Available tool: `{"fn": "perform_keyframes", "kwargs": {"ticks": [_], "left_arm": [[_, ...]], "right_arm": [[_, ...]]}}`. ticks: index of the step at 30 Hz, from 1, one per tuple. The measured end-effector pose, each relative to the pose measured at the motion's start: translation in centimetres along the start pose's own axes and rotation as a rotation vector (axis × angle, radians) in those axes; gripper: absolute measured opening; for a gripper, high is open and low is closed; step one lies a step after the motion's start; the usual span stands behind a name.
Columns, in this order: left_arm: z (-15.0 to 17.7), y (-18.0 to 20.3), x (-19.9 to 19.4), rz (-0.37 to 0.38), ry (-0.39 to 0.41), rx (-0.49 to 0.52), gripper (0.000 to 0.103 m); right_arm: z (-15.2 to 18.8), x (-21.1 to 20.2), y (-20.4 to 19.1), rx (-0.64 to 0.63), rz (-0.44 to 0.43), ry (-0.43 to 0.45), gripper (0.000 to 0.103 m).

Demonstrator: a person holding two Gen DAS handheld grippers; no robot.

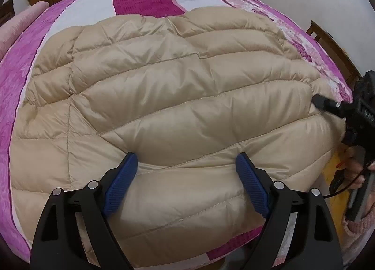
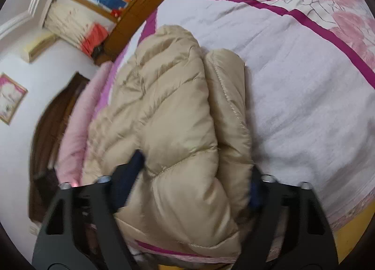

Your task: Fold large clothes

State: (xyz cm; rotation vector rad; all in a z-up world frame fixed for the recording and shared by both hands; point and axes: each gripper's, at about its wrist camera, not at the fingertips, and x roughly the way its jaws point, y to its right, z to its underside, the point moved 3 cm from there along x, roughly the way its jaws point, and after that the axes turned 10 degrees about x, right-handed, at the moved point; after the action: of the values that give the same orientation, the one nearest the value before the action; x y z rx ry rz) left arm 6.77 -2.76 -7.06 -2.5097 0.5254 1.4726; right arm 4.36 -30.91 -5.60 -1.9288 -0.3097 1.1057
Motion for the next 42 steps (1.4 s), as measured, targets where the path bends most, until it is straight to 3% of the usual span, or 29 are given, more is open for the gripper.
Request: {"fn": "perform_keyframes", "kwargs": {"ticks": [3,6,15,23,28,32,35,38,42], "left_arm": [[0.0,-0.1,0.3,0.008,-0.003,-0.004,0.083],[0.1,-0.2,0.4,0.007,0.005,-0.003,0.083],[0.5,-0.3,0.5,0.015,0.025,-0.003,0.083],[0.8,-0.5,-1.9,-0.026,0.06,0.014,0.079],[1.8,-3.5,-5.8,-0.097,0.119,-0.011,0.079],[3.0,-8.8,-7.8,-0.175,0.141,-0.088,0.079],[3.8,-11.8,-7.6,-0.202,0.113,-0.145,0.061],[4.6,-14.6,-6.5,-0.086,0.1,-0.226,0.042],[5.5,-15.0,-6.4,-0.003,0.105,-0.253,0.036]], "right_arm": [[-0.2,-1.4,-0.5,0.024,-0.074,0.013,0.036],[0.1,-2.6,-2.2,-0.013,-0.107,0.034,0.031],[1.7,-3.9,-9.6,-0.113,-0.148,0.051,0.03],[2.9,-2.6,-15.5,-0.258,-0.044,0.085,0.028],[3.3,-1.6,-16.6,-0.283,-0.002,0.087,0.028],[4.0,-1.2,-17.7,-0.314,0.017,0.085,0.028],[4.5,-0.8,-19.0,-0.343,0.019,0.075,0.027],[5.6,0.1,-20.9,-0.383,0.021,0.059,0.026],[7.3,2.1,-23.7,-0.432,0.033,0.025,0.025]]}}
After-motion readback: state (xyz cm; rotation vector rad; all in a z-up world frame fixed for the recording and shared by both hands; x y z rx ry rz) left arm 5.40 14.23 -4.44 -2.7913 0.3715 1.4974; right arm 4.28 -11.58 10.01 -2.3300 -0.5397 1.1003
